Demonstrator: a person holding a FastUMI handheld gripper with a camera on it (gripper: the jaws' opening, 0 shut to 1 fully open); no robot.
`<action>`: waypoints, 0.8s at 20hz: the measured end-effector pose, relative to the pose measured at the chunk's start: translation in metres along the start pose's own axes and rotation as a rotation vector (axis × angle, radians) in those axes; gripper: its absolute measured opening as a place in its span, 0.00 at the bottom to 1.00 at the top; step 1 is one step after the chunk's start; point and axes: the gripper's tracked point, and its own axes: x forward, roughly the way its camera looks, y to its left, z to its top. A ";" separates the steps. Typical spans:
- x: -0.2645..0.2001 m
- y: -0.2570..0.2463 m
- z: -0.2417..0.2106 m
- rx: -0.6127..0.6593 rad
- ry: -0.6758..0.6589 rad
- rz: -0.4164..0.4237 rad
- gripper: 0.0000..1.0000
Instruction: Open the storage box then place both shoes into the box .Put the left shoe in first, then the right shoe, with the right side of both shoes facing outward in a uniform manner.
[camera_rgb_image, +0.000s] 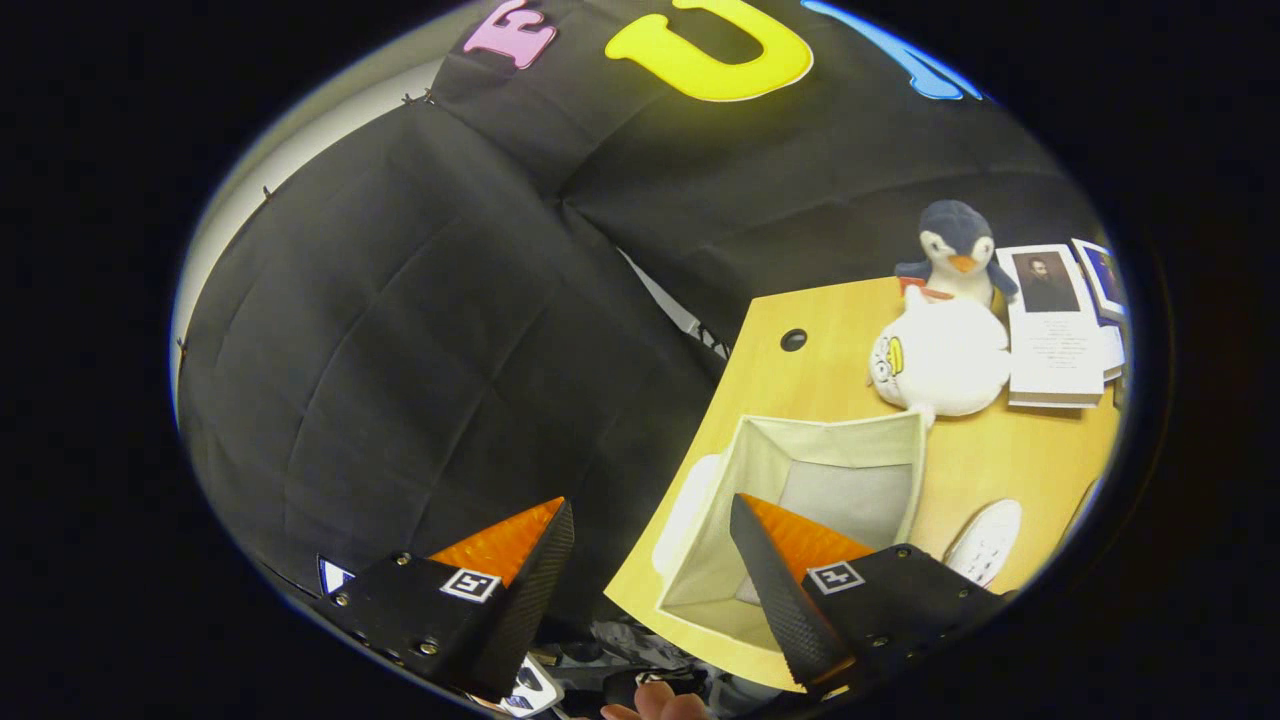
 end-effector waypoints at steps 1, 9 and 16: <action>-0.010 -0.010 0.000 -0.005 -0.009 -0.016 0.96; -0.065 -0.090 -0.018 -0.019 -0.012 -0.149 0.96; -0.086 -0.179 -0.080 -0.012 0.095 -0.284 0.95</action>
